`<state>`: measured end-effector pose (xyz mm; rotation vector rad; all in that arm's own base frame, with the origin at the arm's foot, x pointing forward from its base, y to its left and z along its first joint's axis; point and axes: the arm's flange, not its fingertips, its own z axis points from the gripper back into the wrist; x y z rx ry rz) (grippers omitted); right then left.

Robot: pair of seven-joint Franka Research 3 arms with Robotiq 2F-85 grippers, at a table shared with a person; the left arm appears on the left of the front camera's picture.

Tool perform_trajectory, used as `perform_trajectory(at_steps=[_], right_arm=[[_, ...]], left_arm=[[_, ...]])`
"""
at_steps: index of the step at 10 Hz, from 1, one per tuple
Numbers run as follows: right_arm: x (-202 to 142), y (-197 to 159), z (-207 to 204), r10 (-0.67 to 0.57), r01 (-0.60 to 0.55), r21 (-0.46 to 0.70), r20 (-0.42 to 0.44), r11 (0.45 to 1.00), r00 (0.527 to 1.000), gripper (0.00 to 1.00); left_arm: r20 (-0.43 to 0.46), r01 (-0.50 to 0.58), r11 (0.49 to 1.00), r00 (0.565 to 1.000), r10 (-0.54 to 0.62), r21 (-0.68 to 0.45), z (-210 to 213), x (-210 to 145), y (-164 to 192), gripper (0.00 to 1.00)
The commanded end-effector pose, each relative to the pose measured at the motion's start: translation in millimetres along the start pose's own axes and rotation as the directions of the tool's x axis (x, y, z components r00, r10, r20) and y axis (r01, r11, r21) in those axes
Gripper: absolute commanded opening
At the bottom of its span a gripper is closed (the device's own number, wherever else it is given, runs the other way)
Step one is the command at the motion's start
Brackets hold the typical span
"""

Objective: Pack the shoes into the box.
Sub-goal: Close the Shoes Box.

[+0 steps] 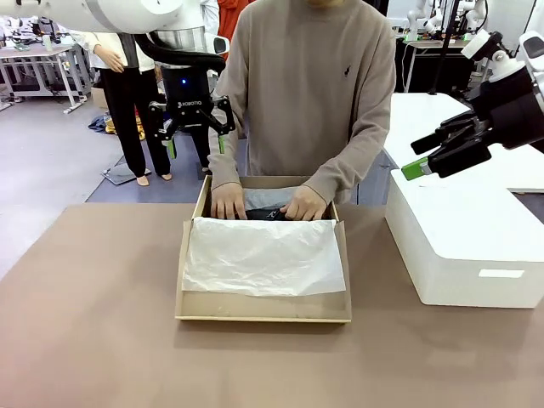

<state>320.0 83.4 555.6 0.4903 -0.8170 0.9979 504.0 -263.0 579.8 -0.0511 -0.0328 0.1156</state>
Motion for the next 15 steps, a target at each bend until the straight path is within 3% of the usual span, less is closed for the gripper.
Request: perform_trajectory(at_steps=[1, 3, 5, 7, 10, 12, 14, 15], right_arm=[[0.7, -3.6, -1.1, 0.02, -0.02, 0.016, 0.021, 1.0, 1.0, 1.0], [0.7, -3.6, -1.1, 0.02, -0.02, 0.016, 0.021, 1.0, 1.0, 1.0], [0.7, -3.6, -1.1, 0.02, -0.02, 0.016, 0.021, 1.0, 1.0, 1.0], [0.7, -3.6, -1.1, 0.02, -0.02, 0.016, 0.021, 1.0, 1.0, 1.0], [0.7, -3.6, -1.1, 0.02, -0.02, 0.016, 0.021, 1.0, 1.0, 1.0], [0.7, -3.6, -1.1, 0.02, -0.02, 0.016, 0.021, 1.0, 1.0, 1.0], [0.7, -3.6, -1.1, 0.02, -0.02, 0.016, 0.021, 1.0, 1.0, 1.0], [0.7, -3.6, -1.1, 0.02, -0.02, 0.016, 0.021, 1.0, 1.0, 1.0]], left_arm=[[0.005, -0.013, 1.0, 1.0, 0.013, -0.001, 2.1, 1.3, 0.4, 1.0], [0.0, 0.0, 1.0, 1.0, 0.0, 0.0, -0.1, 0.4, 0.0, 1.0], [0.035, 0.243, 0.97, 0.969, -0.244, 0.016, 1.1, 6.0, 26.2, 1.0], [0.042, 0.34, 0.937, 0.938, -0.344, 0.081, 4.4, 14.3, 66.8, 1.0], [0.073, 0.594, 0.805, 0.803, -0.591, -0.013, 4.6, 22.4, 122.0, 1.0], [0.051, 0.738, 0.671, 0.674, -0.737, -0.072, 1.3, 30.4, 157.8, 1.0], [0.069, 0.857, 0.505, 0.513, -0.856, -0.106, -0.4, 35.9, 176.6, 1.0], [0.068, 0.863, 0.494, 0.502, -0.862, -0.11, 0.4, 37.3, 178.2, 1.0]])
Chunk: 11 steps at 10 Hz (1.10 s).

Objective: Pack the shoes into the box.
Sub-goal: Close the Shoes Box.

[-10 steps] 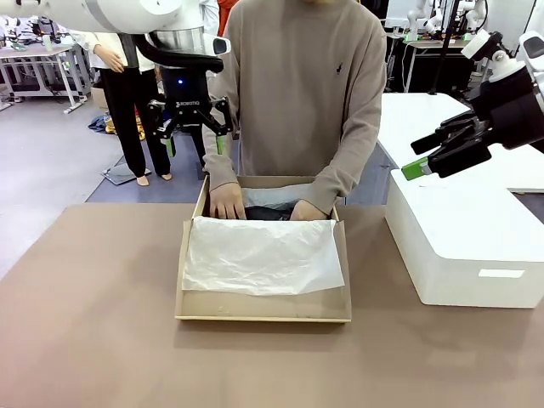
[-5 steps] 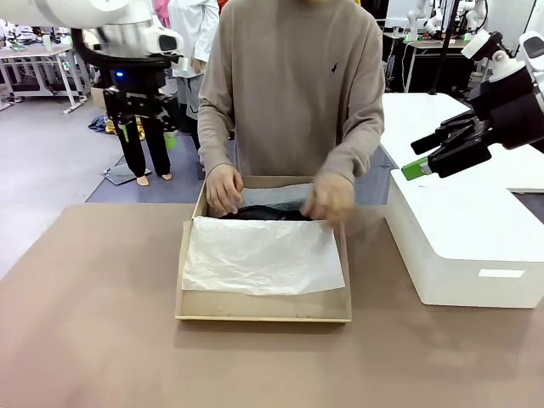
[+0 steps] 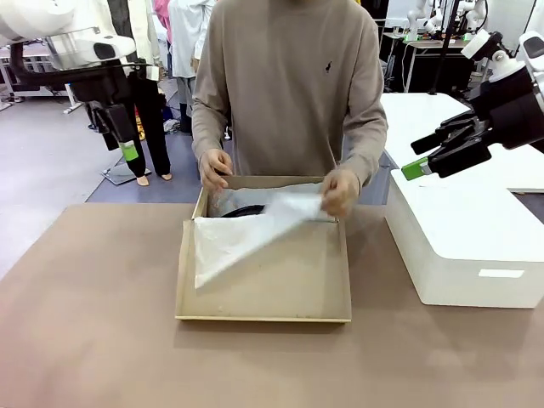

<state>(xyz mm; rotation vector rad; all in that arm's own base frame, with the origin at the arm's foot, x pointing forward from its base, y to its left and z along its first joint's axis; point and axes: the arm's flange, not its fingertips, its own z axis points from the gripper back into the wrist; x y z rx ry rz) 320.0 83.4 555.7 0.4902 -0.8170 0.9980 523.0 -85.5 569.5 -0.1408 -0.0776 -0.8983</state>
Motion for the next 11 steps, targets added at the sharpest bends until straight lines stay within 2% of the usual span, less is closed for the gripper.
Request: perform_trajectory(at_steps=[1, 2, 8, 11], right_arm=[[0.7, -3.7, -1.2, 0.02, -0.02, 0.016, 0.021, 1.0, 1.0, 1.0], [0.7, -3.7, -1.2, 0.02, -0.02, 0.016, 0.021, 1.0, 1.0, 1.0], [0.7, -3.7, -1.2, 0.02, -0.02, 0.016, 0.021, 1.0, 1.0, 1.0], [0.7, -3.7, -1.2, 0.02, -0.02, 0.016, 0.021, 1.0, 1.0, 1.0]], left_arm=[[0.004, -0.138, 0.989, 0.99, 0.138, -0.056, 8.2, 5.1, -2.1, 1.0], [0.0, 0.0, 1.0, 1.0, 0.0, 0.0, 0.0, 0.0, 0.0, 1.0], [-0.003, -0.009, 1.0, 1.0, 0.009, -0.016, 0.5, 1.4, -1.6, 1.0], [0.126, 0.222, 0.974, 0.969, -0.213, -0.055, -10.8, -23.4, 4.4, 1.0]])
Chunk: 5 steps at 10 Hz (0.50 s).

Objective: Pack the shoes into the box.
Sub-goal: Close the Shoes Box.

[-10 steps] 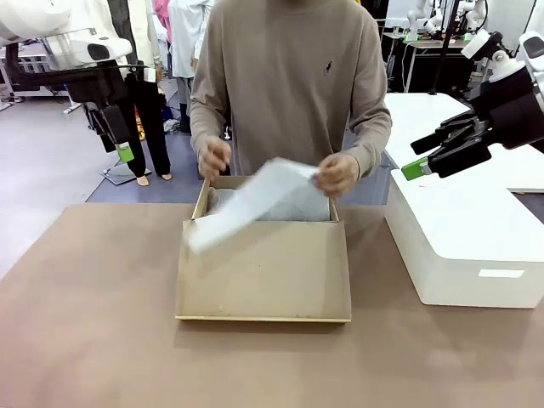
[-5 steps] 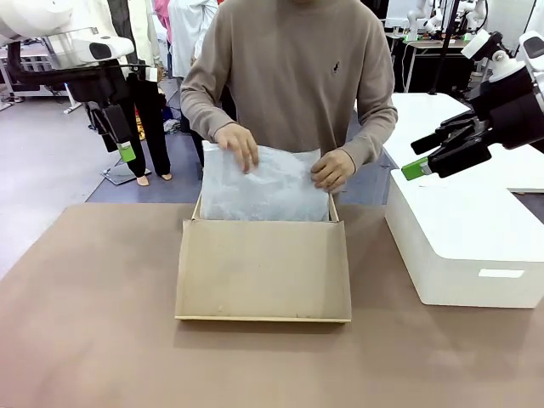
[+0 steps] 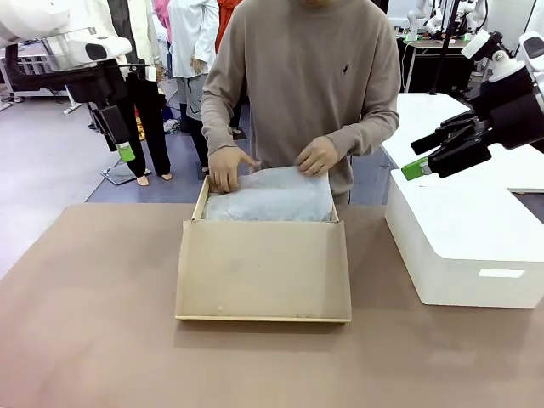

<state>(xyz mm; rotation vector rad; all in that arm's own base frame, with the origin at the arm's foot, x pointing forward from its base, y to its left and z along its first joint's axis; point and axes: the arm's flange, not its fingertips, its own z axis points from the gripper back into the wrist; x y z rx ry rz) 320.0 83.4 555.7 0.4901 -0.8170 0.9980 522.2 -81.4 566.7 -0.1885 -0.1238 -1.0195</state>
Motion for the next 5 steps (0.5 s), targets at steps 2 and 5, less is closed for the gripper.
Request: perform_trajectory(at_steps=[2, 5], right_arm=[[0.7, -3.7, -1.1, 0.02, -0.02, 0.016, 0.021, 1.0, 1.0, 1.0], [0.7, -3.7, -1.1, 0.02, -0.02, 0.016, 0.021, 1.0, 1.0, 1.0]], left_arm=[[0.15, 0.203, 0.978, 0.97, -0.193, -0.051, -15.5, -31.3, 1.5, 1.0], [0.153, 0.269, 0.962, 0.954, -0.258, -0.051, -23.3, -32.7, 2.6, 0.9]])
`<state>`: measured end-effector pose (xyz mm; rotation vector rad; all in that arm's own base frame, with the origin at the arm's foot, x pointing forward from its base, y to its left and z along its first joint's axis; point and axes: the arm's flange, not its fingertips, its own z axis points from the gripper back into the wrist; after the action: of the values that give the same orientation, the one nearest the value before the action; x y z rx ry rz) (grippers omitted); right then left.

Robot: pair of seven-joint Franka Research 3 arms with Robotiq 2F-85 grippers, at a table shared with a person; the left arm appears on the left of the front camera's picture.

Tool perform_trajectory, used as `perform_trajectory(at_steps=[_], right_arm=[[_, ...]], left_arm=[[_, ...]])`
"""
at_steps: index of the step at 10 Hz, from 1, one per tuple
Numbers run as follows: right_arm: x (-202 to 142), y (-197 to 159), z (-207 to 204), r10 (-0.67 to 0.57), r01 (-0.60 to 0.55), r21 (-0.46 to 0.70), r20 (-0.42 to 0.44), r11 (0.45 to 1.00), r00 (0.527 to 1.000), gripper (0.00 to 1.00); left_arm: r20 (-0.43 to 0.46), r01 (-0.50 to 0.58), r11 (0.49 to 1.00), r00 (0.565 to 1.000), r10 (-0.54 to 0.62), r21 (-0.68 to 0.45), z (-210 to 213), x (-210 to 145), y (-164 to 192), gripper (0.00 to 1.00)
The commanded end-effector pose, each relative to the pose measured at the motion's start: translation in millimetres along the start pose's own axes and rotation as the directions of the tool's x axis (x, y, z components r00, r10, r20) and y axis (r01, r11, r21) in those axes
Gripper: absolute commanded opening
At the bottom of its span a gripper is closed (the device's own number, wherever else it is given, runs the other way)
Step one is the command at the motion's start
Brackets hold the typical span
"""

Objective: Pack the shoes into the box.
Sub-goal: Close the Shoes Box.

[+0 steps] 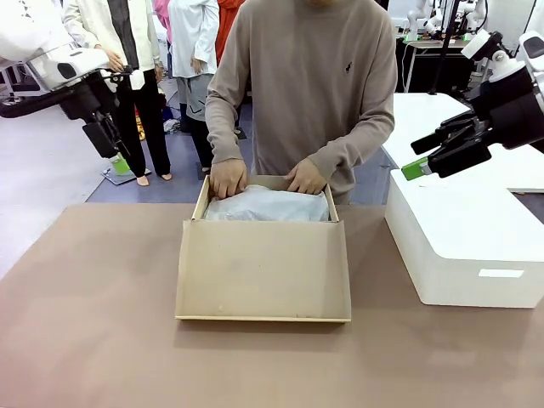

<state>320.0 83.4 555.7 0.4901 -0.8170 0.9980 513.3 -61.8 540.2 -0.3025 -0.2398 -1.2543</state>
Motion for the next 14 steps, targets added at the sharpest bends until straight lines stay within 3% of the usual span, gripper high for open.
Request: perform_trajectory(at_steps=[1, 4, 5, 12, 13, 14], right_arm=[[0.7, -3.7, -1.1, 0.02, -0.02, 0.016, 0.021, 1.0, 1.0, 1.0], [0.7, -3.7, -1.1, 0.02, -0.02, 0.016, 0.021, 1.0, 1.0, 1.0], [0.7, -3.7, -1.1, 0.02, -0.02, 0.016, 0.021, 1.0, 1.0, 1.0], [0.7, -3.7, -1.1, 0.02, -0.02, 0.016, 0.021, 1.0, 1.0, 1.0], [0.7, -3.7, -1.1, 0.02, -0.02, 0.016, 0.021, 1.0, 1.0, 1.0], [0.7, -3.7, -1.1, 0.02, -0.02, 0.016, 0.021, 1.0, 1.0, 1.0]], left_arm=[[0.006, 0.026, 0.999, 1.0, -0.026, -0.02, -2.4, -5.4, -3.8, 0.7], [-0.007, 0.037, 0.999, 0.999, -0.037, -0.034, -0.9, -8.3, -3.1, 0.13], [-0.008, 0.042, 0.999, 0.999, -0.043, -0.034, 0.7, -8.9, -2.7, 0.0], [0.046, 0.063, 0.996, 0.997, -0.06, -0.066, 6.1, -7.6, -0.2, 0.0], [0.008, -0.026, 1.0, 1.0, 0.026, -0.001, 7.8, -7.1, 2.4, 0.0], [0.001, 0.038, 0.998, 0.999, -0.038, -0.044, 1.3, -3.3, -2.6, 0.0]])
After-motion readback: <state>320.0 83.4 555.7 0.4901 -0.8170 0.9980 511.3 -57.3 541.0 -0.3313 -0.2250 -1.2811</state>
